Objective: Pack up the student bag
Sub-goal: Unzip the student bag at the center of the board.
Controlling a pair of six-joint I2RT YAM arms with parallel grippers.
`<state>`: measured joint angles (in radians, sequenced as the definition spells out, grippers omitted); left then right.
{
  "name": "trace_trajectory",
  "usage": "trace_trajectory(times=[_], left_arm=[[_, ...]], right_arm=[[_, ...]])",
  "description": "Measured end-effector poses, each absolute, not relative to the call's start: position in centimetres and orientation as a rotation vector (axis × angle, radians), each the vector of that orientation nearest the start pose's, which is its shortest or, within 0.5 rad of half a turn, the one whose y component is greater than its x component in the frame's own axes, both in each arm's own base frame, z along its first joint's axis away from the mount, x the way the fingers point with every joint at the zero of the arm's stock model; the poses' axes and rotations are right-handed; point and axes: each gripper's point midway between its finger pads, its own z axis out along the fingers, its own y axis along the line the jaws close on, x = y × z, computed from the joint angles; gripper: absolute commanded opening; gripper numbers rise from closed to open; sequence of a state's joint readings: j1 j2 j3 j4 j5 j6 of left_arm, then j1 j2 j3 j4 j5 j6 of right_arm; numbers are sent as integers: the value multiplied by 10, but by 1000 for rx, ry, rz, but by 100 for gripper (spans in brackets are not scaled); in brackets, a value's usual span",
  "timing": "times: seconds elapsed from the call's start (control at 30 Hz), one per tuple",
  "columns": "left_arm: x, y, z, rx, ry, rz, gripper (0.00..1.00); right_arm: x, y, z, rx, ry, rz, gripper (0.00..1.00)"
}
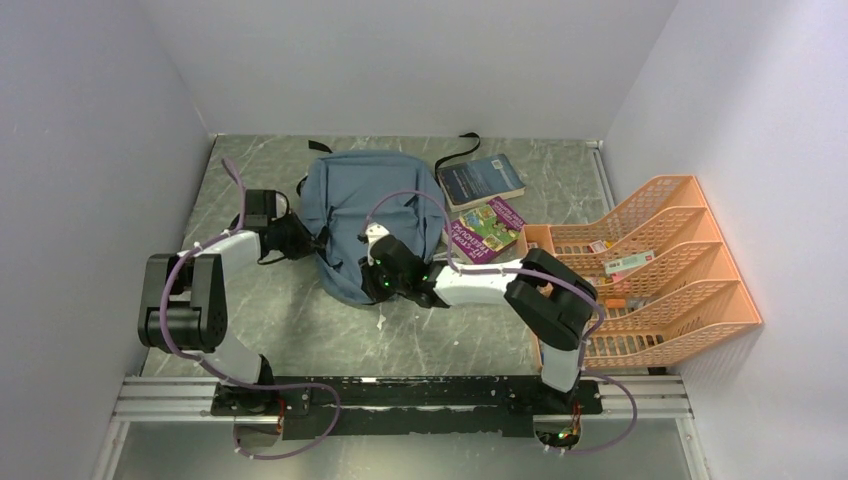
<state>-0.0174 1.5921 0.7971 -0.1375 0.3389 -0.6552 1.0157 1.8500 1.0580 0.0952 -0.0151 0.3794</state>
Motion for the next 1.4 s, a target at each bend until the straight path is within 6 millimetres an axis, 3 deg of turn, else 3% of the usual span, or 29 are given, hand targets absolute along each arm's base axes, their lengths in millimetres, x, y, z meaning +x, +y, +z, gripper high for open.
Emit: trace_trajectory(times=[0.17, 0.37, 0.7, 0.83, 0.97, 1.07, 1.2, 1.4], left_arm=[[356, -104, 58, -605, 2372, -847, 5], [361, -126, 92, -507, 2185, -1081, 5], [361, -141, 127, -412, 1995, -1285, 5], [361, -143, 132, -391, 1980, -1301, 5], [361, -142, 132, -378, 1979, -1294, 5], [360, -142, 133, -368, 1976, -1289, 5], [360, -142, 134, -363, 1975, -1287, 5], [360, -142, 134, -355, 1975, -1281, 5]], right_arm=[[237, 410, 39, -711, 2186, 733, 38], [241, 408, 46, -707, 2148, 703, 39], [249, 415, 106, -707, 2079, 761, 43], [269, 400, 116, -671, 2090, 815, 46], [304, 372, 120, -545, 2155, 868, 54], [315, 367, 131, -439, 2189, 940, 60], [302, 382, 137, -264, 2247, 1129, 60], [283, 391, 113, 73, 2359, 1345, 52]])
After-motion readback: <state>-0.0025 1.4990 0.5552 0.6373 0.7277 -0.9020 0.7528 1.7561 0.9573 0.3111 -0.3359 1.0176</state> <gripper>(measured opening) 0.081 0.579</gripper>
